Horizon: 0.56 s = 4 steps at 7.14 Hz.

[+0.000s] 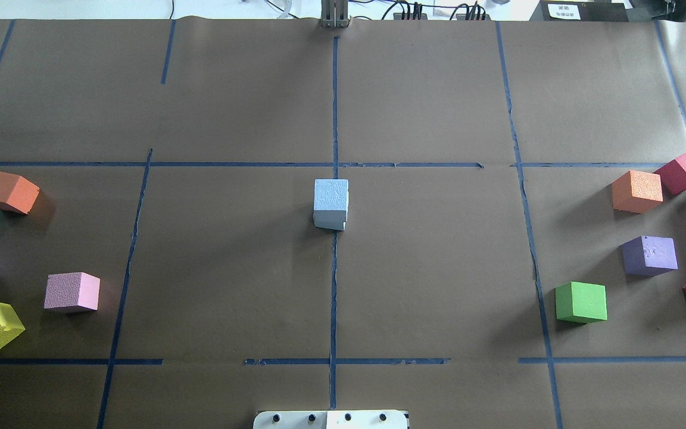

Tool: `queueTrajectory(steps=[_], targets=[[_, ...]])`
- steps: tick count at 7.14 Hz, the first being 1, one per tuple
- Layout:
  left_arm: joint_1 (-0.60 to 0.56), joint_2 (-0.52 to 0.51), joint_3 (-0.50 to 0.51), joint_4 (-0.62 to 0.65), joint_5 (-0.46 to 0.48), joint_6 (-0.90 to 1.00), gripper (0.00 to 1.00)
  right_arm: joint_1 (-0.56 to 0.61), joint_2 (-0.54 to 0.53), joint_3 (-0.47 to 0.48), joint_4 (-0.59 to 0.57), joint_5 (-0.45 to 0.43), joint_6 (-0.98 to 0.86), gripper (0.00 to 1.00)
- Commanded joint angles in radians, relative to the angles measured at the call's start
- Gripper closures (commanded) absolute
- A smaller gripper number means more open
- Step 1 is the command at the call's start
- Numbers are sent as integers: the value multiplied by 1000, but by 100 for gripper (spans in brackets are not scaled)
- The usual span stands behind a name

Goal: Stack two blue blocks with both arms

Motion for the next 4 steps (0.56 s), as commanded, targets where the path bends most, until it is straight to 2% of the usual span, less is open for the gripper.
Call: queueTrajectory(steps=[1,4], targets=[[5,-1,9,-1,0,2,0,0,0,0,0,0,-1,0],[8,2,20,0,2,3,0,0,-2,-3,0,0,-1,0]])
